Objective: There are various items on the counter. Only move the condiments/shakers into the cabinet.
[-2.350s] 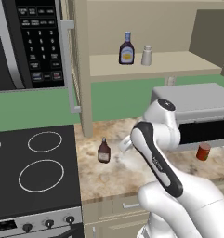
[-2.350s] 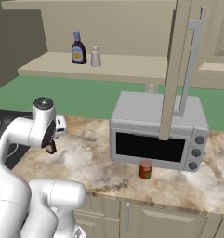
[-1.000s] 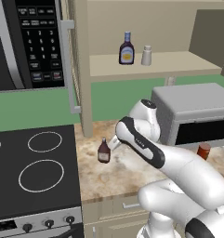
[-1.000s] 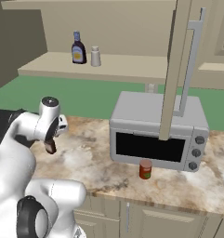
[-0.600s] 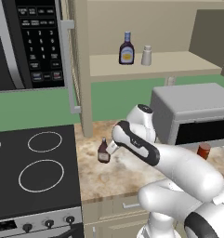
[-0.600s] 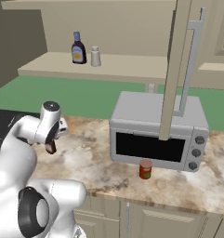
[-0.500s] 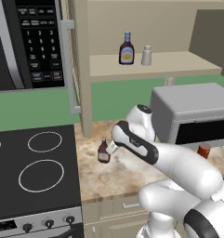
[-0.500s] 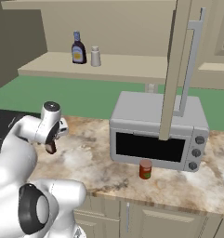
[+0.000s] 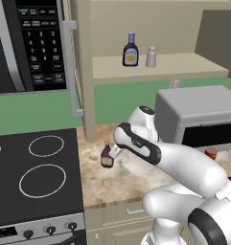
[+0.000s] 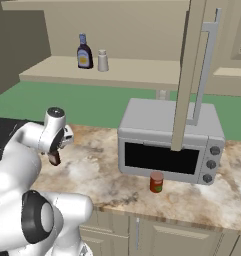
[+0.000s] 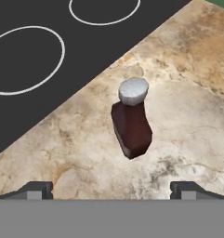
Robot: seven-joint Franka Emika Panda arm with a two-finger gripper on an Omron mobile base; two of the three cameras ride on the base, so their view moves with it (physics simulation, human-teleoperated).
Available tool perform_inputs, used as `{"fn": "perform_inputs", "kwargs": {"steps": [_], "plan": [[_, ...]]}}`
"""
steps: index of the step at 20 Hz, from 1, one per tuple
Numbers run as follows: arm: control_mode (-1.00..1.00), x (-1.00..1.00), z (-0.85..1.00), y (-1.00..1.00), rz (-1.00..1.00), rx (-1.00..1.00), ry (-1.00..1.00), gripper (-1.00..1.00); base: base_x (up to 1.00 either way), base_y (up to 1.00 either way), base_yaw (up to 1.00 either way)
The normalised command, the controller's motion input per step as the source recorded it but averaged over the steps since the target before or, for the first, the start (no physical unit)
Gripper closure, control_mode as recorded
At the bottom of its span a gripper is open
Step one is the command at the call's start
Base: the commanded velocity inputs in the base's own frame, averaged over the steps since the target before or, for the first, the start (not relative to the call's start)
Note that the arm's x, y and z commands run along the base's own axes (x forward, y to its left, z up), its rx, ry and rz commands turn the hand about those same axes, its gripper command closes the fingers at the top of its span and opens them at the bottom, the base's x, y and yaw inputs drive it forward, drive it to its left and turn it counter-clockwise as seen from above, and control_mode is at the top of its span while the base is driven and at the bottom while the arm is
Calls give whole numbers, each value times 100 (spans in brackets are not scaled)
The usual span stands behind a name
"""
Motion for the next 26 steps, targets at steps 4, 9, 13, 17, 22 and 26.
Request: {"fn": "perform_inputs", "kwargs": {"steps": [4, 9, 13, 17, 22, 26], "plan": [[-100, 2, 0, 1, 3, 0, 0, -100, 0, 0, 0], [-100, 9, -5, 3, 4, 0, 0, -100, 0, 0, 0], [-100, 23, -10, 5, 4, 0, 0, -100, 0, 0, 0], [-100, 17, -11, 0, 4, 0, 0, -100, 0, 0, 0], [-100, 14, -5, 0, 5, 0, 0, -100, 0, 0, 0], [-100, 4, 0, 0, 4, 0, 0, -100, 0, 0, 0]]}}
